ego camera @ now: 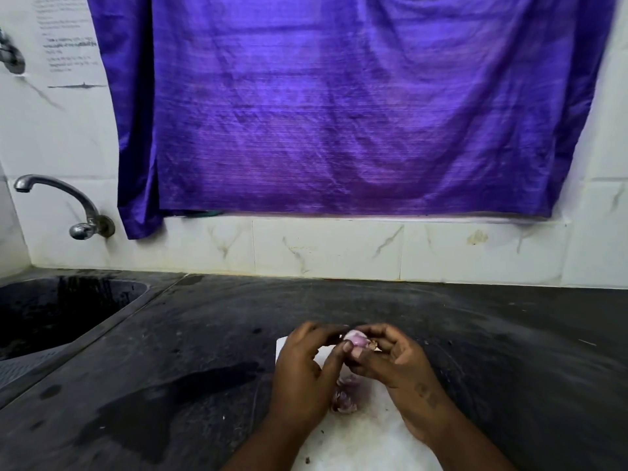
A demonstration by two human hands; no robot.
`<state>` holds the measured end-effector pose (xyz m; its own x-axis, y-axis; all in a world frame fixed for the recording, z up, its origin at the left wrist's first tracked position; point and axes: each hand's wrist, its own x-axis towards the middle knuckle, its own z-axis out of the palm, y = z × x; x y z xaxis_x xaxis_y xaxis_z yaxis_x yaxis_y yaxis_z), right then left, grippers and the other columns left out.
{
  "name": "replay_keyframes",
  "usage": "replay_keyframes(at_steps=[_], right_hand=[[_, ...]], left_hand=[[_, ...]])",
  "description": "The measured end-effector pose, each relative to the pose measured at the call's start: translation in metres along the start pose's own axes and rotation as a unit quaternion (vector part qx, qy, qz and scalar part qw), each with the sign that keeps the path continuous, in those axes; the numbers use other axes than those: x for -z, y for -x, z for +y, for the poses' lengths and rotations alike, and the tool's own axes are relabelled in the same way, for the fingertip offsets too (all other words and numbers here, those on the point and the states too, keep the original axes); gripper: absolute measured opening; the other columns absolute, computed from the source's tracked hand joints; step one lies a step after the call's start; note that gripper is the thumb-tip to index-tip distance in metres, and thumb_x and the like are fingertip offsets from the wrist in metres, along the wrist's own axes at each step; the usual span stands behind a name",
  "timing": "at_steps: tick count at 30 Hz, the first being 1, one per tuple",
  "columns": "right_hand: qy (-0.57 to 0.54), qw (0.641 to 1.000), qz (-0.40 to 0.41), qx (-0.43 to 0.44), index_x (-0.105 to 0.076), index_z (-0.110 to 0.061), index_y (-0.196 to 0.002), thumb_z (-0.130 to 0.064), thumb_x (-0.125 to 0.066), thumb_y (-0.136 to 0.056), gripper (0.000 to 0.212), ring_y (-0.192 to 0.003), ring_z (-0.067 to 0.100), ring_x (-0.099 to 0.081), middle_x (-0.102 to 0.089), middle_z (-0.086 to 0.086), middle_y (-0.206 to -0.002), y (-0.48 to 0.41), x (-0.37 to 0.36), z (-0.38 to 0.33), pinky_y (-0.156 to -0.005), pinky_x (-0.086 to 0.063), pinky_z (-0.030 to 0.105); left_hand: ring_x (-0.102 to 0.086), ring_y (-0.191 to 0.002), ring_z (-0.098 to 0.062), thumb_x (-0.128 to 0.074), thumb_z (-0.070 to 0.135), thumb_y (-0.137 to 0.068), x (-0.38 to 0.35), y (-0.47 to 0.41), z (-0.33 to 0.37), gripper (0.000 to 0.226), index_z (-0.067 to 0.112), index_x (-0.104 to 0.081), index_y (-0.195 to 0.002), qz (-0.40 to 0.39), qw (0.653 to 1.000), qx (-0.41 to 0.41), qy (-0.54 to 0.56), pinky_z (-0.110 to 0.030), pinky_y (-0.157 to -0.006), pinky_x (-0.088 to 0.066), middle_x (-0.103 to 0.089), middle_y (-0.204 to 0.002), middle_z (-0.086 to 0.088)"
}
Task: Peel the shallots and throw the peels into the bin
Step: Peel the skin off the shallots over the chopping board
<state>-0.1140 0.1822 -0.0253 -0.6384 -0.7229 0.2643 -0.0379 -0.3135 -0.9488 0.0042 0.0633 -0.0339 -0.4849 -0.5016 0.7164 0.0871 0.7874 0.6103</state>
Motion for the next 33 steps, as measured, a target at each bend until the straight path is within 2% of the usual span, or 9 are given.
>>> replay_keyframes(at_steps=[4,9,11,14,17,21,27,31,33], right_hand=[[0.003,1.000,-0.009,0.009,-0.075,-0.009,-0.109,0.002,-0.075,-0.085,0.026,-0.090,0.031,-0.076,-0.079,0.017,-0.105,0.000,0.000,-0.002,-0.075,-0.062,0.034],[-0.016,0.999,-0.039,0.011,-0.079,-0.011,-0.107,-0.009,-0.080,-0.080,0.028,-0.093,0.029,-0.076,-0.079,0.017,-0.105,0.001,-0.002,-0.003,-0.079,-0.062,0.042],[-0.029,0.999,-0.019,0.018,-0.079,-0.010,-0.105,-0.010,-0.082,-0.077,0.028,-0.089,0.026,-0.075,-0.080,0.017,-0.103,0.000,-0.002,-0.005,-0.076,-0.062,0.037],[-0.015,0.999,0.002,0.040,-0.079,-0.008,-0.107,-0.001,-0.076,-0.082,0.026,-0.090,0.020,-0.076,-0.081,0.012,-0.100,0.000,0.000,-0.006,-0.076,-0.062,0.029],[0.046,0.996,0.000,0.076,-0.081,-0.014,-0.105,0.004,-0.078,-0.080,0.031,-0.097,0.020,-0.076,-0.080,0.007,-0.103,0.001,0.000,-0.005,-0.084,-0.063,0.031],[0.074,0.993,-0.007,0.097,-0.083,-0.018,-0.102,0.001,-0.080,-0.080,0.029,-0.094,0.022,-0.075,-0.076,0.008,-0.100,0.002,-0.002,-0.004,-0.073,-0.061,0.027],[0.120,0.987,-0.011,0.106,-0.084,-0.028,-0.098,-0.008,-0.081,-0.082,0.026,-0.091,0.020,-0.075,-0.077,0.002,-0.097,0.003,-0.005,-0.003,-0.074,-0.064,0.034],[0.120,0.987,-0.008,0.102,-0.083,-0.024,-0.097,0.003,-0.080,-0.080,0.033,-0.088,0.014,-0.076,-0.081,0.000,-0.096,0.005,-0.004,-0.006,-0.072,-0.061,0.024],[0.098,0.991,-0.010,0.096,-0.082,-0.018,-0.100,0.005,-0.079,-0.081,0.030,-0.091,0.015,-0.077,-0.082,0.002,-0.097,0.004,-0.004,-0.007,-0.074,-0.061,0.024]], left_hand=[[-0.068,-0.097,-0.011,-0.059,0.040,-0.097,-0.002,0.000,0.002,0.017,0.031,-0.072,-0.103,-0.003,0.999,-0.011,0.029,-0.030,-0.075,-0.054,-0.069,-0.098,0.016],[-0.064,-0.091,-0.013,-0.057,0.017,-0.100,-0.001,-0.001,-0.001,0.013,0.023,-0.068,-0.097,0.005,0.999,-0.034,0.015,-0.041,-0.077,-0.052,-0.065,-0.093,0.012],[-0.064,-0.092,-0.010,-0.056,0.015,-0.101,0.000,-0.001,0.004,0.016,0.026,-0.069,-0.100,-0.002,0.999,-0.044,0.005,-0.034,-0.079,-0.052,-0.065,-0.096,0.016],[-0.063,-0.097,-0.007,-0.053,0.026,-0.103,0.000,0.001,0.010,0.018,0.030,-0.070,-0.104,0.005,0.998,-0.055,-0.014,-0.021,-0.082,-0.047,-0.066,-0.100,0.019],[-0.065,-0.094,-0.006,-0.061,0.035,-0.098,0.000,0.002,0.009,0.011,0.034,-0.071,-0.101,0.010,0.999,-0.034,-0.026,-0.018,-0.073,-0.049,-0.067,-0.096,0.020],[-0.065,-0.083,-0.002,-0.072,0.030,-0.092,0.003,0.002,0.011,0.007,0.034,-0.074,-0.097,0.017,0.999,-0.028,-0.039,-0.009,-0.063,-0.043,-0.070,-0.089,0.021],[-0.065,-0.073,-0.001,-0.061,0.035,-0.089,0.001,0.002,0.011,0.014,0.030,-0.074,-0.094,0.016,0.990,-0.057,-0.131,-0.022,-0.066,-0.053,-0.073,-0.085,0.015],[-0.067,-0.075,-0.004,-0.059,0.028,-0.087,0.001,0.002,0.010,0.018,0.029,-0.075,-0.095,0.018,0.988,-0.068,-0.139,-0.022,-0.066,-0.052,-0.074,-0.087,0.014],[-0.067,-0.078,-0.001,-0.062,0.021,-0.089,0.002,0.002,0.011,0.018,0.028,-0.076,-0.097,0.021,0.995,-0.051,-0.088,-0.021,-0.066,-0.053,-0.073,-0.089,0.015]])
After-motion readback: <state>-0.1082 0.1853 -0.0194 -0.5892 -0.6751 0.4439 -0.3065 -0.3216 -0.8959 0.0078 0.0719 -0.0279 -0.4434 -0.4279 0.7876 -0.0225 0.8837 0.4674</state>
